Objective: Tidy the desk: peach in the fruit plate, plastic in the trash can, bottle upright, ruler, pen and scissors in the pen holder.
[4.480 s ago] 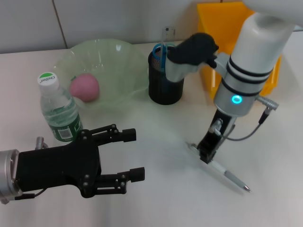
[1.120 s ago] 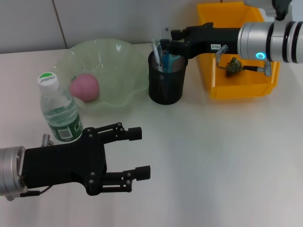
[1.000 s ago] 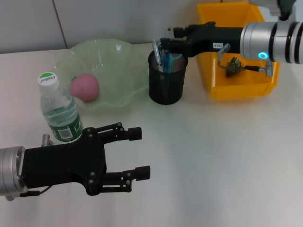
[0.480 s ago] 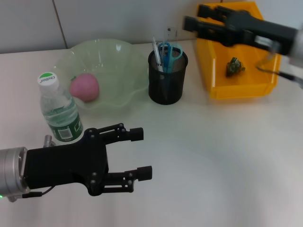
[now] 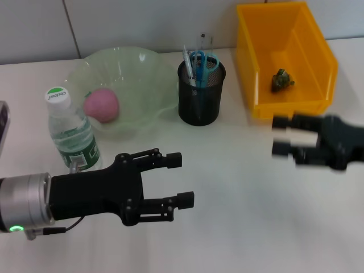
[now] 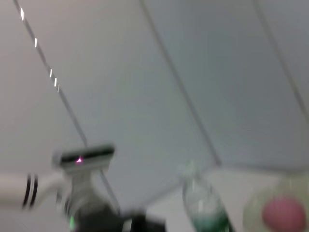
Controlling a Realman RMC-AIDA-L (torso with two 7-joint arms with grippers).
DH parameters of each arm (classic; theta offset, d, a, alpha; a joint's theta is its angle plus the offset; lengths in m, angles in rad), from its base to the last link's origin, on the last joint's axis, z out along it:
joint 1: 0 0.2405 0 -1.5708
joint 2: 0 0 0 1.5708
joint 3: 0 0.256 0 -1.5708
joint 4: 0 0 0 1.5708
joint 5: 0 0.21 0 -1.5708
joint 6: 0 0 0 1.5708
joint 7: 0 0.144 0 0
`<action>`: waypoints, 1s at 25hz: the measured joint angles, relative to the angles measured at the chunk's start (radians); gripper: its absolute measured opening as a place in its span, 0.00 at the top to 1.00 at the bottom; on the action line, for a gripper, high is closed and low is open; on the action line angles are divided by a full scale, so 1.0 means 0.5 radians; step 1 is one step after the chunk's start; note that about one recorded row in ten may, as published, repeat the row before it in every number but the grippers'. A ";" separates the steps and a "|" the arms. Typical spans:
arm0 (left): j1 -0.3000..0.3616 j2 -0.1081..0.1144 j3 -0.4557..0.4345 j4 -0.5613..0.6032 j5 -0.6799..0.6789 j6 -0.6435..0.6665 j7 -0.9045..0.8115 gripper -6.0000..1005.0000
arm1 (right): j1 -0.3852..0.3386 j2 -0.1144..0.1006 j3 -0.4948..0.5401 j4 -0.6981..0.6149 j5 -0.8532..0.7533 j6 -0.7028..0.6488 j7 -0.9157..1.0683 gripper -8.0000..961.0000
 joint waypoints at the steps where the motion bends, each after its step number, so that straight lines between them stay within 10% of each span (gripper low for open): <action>1: -0.009 0.001 0.000 -0.019 0.000 -0.019 0.005 0.19 | 0.000 0.000 0.004 -0.002 -0.077 0.000 -0.012 0.19; 19: -0.063 0.016 0.054 -0.102 0.011 -0.125 0.000 0.19 | 0.043 0.001 -0.006 -0.068 -0.370 0.058 -0.101 0.19; 25: -0.046 0.132 0.044 -0.087 0.032 -0.040 -0.068 0.19 | 0.082 0.016 -0.004 -0.047 -0.374 0.057 -0.088 0.19</action>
